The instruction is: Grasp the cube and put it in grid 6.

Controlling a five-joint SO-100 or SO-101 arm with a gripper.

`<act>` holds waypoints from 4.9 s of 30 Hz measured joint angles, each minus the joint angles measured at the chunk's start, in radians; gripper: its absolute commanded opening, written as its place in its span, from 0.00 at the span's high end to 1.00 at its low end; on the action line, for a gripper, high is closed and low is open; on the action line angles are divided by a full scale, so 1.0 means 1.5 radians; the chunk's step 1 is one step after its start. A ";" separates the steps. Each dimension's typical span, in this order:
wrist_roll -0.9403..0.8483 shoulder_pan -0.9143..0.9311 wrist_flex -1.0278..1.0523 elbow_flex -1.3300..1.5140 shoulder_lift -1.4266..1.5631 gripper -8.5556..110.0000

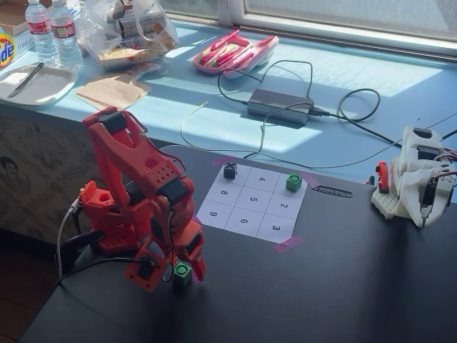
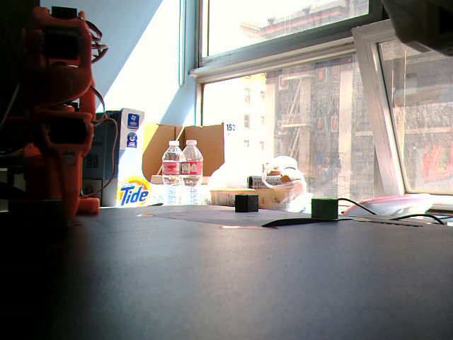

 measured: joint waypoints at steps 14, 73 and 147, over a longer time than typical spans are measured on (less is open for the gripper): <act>-0.002 0.000 -0.043 0.035 0.008 0.83; -0.133 -0.626 0.024 -0.386 -0.317 0.56; 0.020 -0.236 0.038 0.408 0.806 0.93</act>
